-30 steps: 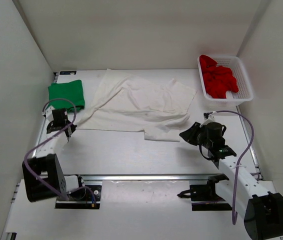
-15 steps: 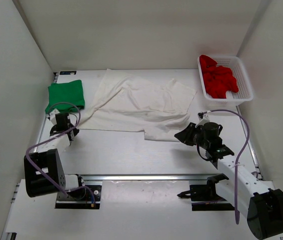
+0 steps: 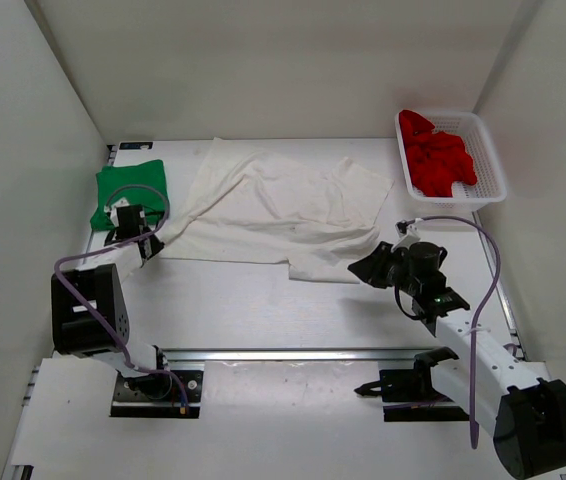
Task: Fold and stack the t-shirts
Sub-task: Flatten out the tshirt
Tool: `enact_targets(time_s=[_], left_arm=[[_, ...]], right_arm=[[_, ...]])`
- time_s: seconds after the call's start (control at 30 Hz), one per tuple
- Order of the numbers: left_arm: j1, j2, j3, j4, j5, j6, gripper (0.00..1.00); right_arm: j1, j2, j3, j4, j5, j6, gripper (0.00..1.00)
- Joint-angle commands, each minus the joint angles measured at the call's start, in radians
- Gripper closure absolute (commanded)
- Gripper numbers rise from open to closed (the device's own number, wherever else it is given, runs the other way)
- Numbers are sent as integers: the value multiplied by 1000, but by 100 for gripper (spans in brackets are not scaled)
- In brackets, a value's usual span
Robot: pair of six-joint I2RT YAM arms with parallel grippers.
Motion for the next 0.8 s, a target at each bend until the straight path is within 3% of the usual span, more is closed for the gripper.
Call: enact_targets(time_s=[0.0,0.1,0.37,0.5,0.6,0.77], left_arm=[[13,3,35,-40,-9,-15,62],[19,17,42,-66,-18,-22,61],[62,194,226,-184,75,-16,58],[63,211,307,-223,88,73,51],[57,242,364,-290,54,166,52],[60,184,275,-247,33,165,55]], right_arm=[[-6,-23,61,40,-17,-23,86],[-6,-32,66,23,0,-36,86],[-30,51,39,-38,15,-47,86],[-29,72,46,-9,10,-38,86],[-32,83,52,7,3,-36,86],[-27,78,49,14,-3,-39,86]])
